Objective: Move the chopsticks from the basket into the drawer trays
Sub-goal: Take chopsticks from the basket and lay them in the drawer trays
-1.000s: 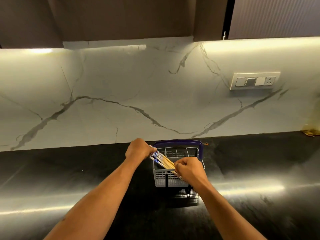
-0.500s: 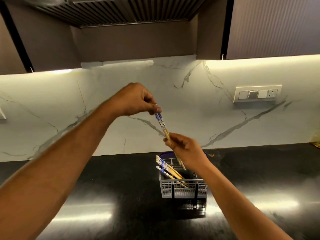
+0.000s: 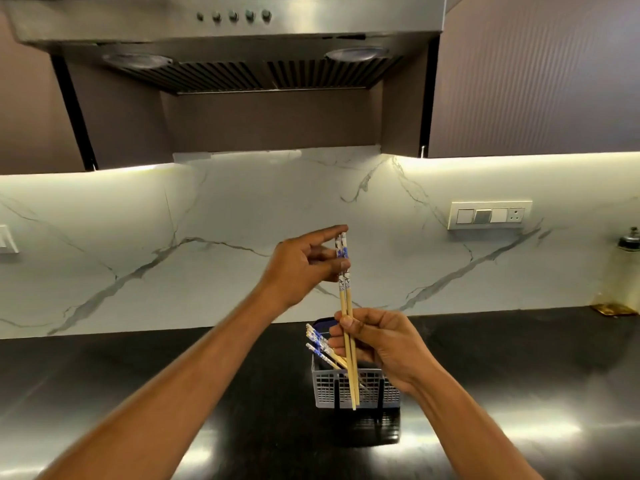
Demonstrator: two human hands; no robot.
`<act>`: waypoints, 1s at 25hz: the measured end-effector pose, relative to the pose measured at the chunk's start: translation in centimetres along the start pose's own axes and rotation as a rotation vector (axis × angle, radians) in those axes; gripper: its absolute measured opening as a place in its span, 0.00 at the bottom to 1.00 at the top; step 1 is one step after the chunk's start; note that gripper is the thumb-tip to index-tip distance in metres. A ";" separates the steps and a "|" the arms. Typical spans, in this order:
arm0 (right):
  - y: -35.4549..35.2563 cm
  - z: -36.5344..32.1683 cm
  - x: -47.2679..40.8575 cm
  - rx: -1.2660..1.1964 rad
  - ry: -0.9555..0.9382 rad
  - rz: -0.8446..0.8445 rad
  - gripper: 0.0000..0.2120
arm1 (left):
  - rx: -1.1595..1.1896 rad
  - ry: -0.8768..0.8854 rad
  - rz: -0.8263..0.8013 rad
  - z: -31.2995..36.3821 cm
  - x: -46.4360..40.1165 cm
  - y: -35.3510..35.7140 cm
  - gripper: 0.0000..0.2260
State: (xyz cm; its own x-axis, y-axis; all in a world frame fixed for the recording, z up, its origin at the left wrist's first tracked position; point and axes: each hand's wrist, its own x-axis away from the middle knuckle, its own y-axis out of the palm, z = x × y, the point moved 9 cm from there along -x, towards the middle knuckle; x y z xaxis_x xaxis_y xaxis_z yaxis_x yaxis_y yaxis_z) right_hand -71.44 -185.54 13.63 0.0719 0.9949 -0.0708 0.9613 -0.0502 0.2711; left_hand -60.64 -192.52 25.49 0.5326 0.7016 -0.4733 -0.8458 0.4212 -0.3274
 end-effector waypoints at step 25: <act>-6.8 11.1 10.9 0.328 0.214 0.113 0.08 | 0.082 -0.190 -0.132 -9.1 11.5 11.2 0.18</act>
State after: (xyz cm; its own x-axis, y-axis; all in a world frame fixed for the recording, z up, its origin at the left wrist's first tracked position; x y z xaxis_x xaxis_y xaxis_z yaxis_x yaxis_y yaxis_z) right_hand -74.20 -175.34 0.38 0.1583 0.9756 0.1522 0.9868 -0.1512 -0.0577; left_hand -63.69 -184.98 8.99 0.6300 0.7298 -0.2656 -0.7730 0.5562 -0.3052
